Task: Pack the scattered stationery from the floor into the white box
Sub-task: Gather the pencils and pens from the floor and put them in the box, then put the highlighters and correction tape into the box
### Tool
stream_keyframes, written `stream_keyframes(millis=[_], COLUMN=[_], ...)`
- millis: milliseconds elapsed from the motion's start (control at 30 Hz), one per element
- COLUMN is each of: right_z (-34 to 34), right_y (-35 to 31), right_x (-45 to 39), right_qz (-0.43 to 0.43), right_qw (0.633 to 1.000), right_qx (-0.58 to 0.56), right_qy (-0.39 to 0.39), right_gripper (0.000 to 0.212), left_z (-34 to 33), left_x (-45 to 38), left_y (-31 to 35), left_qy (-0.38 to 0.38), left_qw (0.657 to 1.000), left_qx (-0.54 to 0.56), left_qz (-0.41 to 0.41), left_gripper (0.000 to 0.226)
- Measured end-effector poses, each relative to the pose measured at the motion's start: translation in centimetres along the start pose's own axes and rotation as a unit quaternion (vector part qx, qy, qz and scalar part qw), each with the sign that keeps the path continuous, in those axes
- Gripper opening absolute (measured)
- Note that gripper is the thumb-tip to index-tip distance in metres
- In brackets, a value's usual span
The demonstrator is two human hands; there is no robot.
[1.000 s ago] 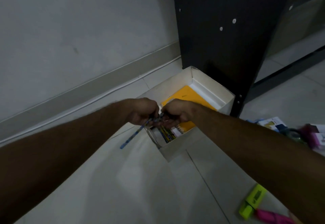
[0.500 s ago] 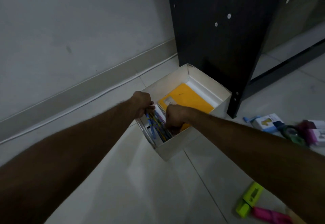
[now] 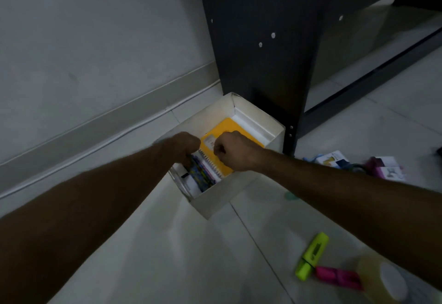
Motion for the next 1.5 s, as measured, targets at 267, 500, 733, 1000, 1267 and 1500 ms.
stream_keyframes(millis=[267, 500, 733, 1000, 1267, 1500], right_z=[3.3, 2.5, -2.1, -6.7, -6.9, -3.2], right_y=[0.3, 6.7, 9.2, 8.2, 9.4, 7.6], right_x=[11.2, 22.3, 29.7, 29.5, 28.8, 27.1], right_qz=[0.144, 0.003, -0.057, -0.049, -0.039, 0.012], right_qw=[0.981, 0.987, 0.960, 0.911, 0.895, 0.990], right_qx=[0.073, 0.138, 0.167, 0.342, 0.366, 0.129], right_qy=[0.110, -0.076, -0.216, -0.225, -0.251, -0.054], right_gripper=[0.008, 0.014, 0.032, 0.038, 0.028, 0.022], left_z=[-6.4, -16.7, -26.8, -29.7, -26.2, -20.9], left_x=[6.9, 13.4, 13.0, 12.4, 11.3, 11.0], left_y=[4.5, 7.2, 3.5, 0.9, 2.4, 4.3], left_qy=[0.155, 0.017, -0.130, -0.118, -0.141, -0.203], left_qw=[0.907, 0.845, 0.834, 0.857, 0.878, 0.910], left_qx=[-0.225, -0.313, -0.426, -0.385, -0.358, -0.241], left_qz=[-0.320, -0.433, -0.325, -0.321, -0.285, -0.269], left_gripper=[0.030, 0.017, 0.062, 0.047, 0.040, 0.025])
Point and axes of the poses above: each hand's wrist, its own x-axis away from the middle knuckle, its own z-axis out of the back of the hand, y = z × x, the point moved 4 cm from there along -x, towards the middle knuckle, and after that the axes turned 10 degrees about -y, right-handed, at the moved point
